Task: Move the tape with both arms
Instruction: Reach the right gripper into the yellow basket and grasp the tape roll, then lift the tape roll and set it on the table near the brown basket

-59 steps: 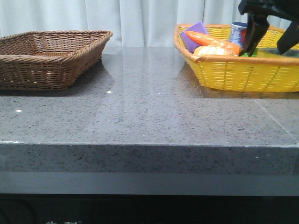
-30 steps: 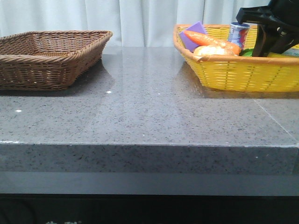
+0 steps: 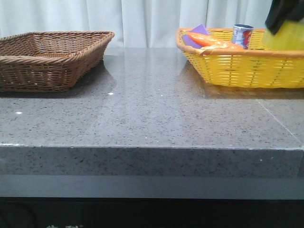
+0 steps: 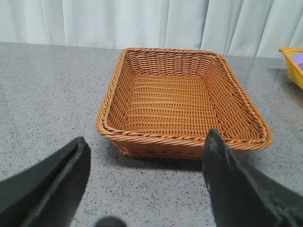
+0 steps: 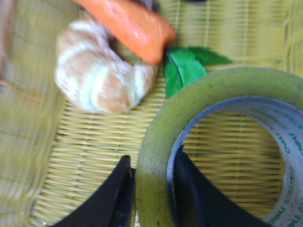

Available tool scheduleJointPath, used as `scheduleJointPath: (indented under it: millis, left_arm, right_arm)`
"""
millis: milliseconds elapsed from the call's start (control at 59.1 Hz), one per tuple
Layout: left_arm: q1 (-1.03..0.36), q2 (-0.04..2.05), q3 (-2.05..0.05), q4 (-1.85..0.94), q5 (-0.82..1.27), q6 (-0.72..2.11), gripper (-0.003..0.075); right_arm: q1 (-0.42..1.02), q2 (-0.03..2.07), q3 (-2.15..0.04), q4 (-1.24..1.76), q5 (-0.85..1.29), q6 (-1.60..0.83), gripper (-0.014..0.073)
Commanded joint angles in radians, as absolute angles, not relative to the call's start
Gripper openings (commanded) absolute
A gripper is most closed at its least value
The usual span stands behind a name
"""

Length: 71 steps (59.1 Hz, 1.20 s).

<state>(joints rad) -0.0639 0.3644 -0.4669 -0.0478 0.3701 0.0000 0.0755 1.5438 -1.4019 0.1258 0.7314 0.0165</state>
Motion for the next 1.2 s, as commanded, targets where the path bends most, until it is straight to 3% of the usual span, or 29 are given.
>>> scheduleJointPath:
  millis: [0, 135, 593, 1185]
  left_arm:
    - [-0.069, 0.378, -0.502, -0.052, 0.287, -0.009, 0.0490]
    - [-0.069, 0.378, -0.502, -0.052, 0.287, -0.009, 0.0490]
    - [-0.069, 0.378, -0.502, -0.052, 0.285, -0.009, 0.0490]
    - [-0.069, 0.378, -0.502, -0.052, 0.285, -0.009, 0.0490]
  right_arm:
    - [0.085, 1.435, -1.434, 0.124, 0.648, 0.013, 0.0076]
    - [0.159, 1.375, -1.434, 0.124, 0.591, 0.000, 0.0076]
    - [0.652, 1.420, -1.432, 0.131, 0.532, -0.097, 0.0076]
    - [0.820, 1.693, -1.431, 0.134, 0.582, -0.099, 0.0080]
